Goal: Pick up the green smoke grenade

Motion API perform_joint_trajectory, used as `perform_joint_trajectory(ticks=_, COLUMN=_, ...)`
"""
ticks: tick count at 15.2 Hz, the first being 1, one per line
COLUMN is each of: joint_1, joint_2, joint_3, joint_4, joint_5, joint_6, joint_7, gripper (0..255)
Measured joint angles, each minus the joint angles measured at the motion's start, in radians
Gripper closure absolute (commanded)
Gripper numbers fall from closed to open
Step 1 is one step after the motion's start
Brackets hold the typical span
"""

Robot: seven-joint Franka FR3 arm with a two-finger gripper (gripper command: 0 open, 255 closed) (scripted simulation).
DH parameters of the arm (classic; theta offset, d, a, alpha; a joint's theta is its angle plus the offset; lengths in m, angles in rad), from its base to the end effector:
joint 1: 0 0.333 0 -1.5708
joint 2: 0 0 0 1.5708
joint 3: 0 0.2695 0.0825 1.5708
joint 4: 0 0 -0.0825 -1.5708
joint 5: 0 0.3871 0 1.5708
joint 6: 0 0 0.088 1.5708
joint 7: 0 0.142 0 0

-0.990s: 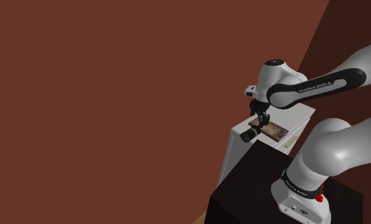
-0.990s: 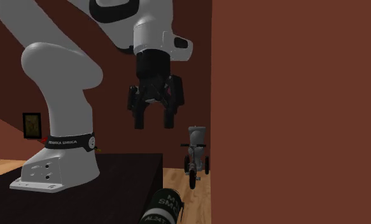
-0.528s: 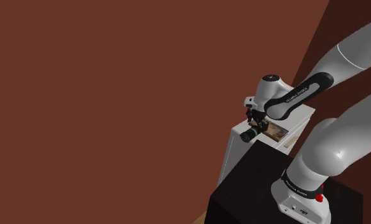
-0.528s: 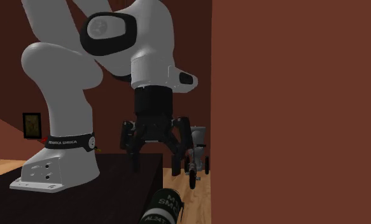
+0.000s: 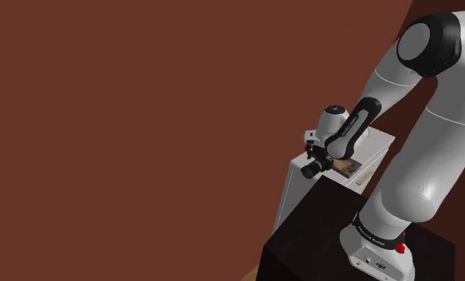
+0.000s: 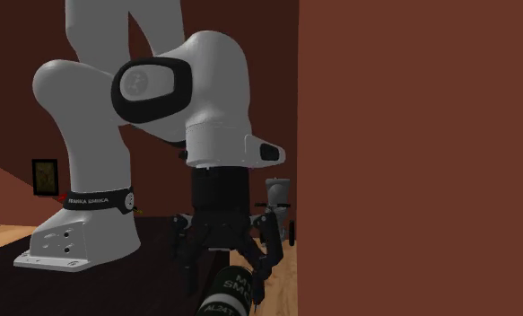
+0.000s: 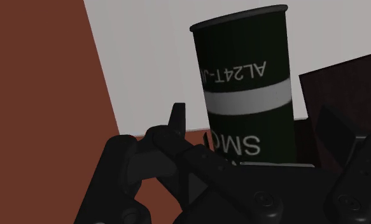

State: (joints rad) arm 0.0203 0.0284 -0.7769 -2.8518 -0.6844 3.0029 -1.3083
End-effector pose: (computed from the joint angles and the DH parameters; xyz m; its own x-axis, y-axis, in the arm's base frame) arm 0.2894 -0.2203 0.1155 0.3415 0.9258 -0.1622 0.9389 -0.3280 0.1043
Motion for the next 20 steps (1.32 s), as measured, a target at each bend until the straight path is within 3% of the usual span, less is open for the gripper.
perform_joint_trajectory(ticks=3, joint_1=-0.009, joint_2=0.074, joint_3=0.027, joint_4=0.002, joint_5=0.058, joint_6=0.069, joint_7=-0.027, gripper=0)
perform_joint_trajectory(ticks=4, joint_1=-0.013, joint_2=0.086, joint_3=0.032, joint_4=0.001, joint_5=0.065, joint_6=0.081, joint_7=-0.032, gripper=255)
perform_joint_trajectory(ticks=14, joint_1=-0.017, joint_2=0.098, joint_3=0.036, joint_4=0.002, joint_5=0.072, joint_6=0.096, joint_7=-0.036, gripper=255)
perform_joint_trajectory(ticks=20, joint_1=0.016, joint_2=-0.041, joint_3=-0.021, joint_4=-0.003, joint_5=-0.033, joint_6=-0.036, joint_7=0.020, gripper=255)
